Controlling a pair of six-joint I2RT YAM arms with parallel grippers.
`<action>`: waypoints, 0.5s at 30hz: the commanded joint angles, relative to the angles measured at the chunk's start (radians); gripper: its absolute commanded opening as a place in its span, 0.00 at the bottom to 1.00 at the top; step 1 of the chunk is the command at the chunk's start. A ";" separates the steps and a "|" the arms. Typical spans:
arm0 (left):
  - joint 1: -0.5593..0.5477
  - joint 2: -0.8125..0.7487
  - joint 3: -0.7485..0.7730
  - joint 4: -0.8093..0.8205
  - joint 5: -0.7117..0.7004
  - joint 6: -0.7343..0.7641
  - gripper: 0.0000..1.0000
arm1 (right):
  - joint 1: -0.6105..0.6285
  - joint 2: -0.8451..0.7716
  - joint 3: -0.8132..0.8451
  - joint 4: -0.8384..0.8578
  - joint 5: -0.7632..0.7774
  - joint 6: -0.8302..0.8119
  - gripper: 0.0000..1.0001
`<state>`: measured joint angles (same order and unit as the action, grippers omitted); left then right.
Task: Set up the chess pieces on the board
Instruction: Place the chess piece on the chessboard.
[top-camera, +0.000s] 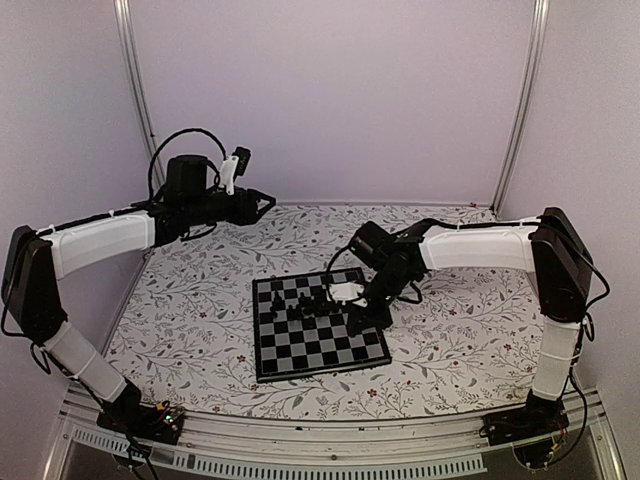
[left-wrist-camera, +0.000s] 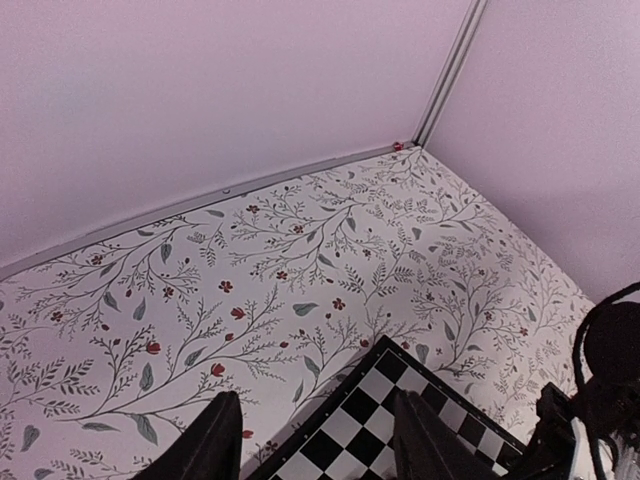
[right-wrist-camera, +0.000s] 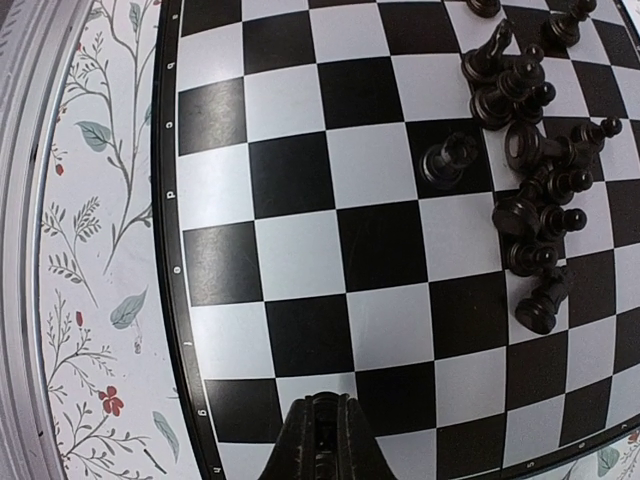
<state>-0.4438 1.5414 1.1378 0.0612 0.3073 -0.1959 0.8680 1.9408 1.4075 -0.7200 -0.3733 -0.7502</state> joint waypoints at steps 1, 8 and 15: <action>0.006 0.013 0.027 -0.008 0.012 -0.003 0.53 | 0.004 0.005 -0.012 -0.037 -0.015 -0.028 0.03; 0.007 0.018 0.034 -0.020 0.006 0.004 0.53 | 0.006 0.013 -0.021 -0.046 -0.021 -0.043 0.03; 0.008 0.023 0.034 -0.020 0.008 0.003 0.53 | 0.005 0.025 -0.021 -0.019 -0.010 -0.027 0.04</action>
<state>-0.4435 1.5494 1.1439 0.0433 0.3069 -0.1955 0.8696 1.9461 1.3952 -0.7517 -0.3763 -0.7807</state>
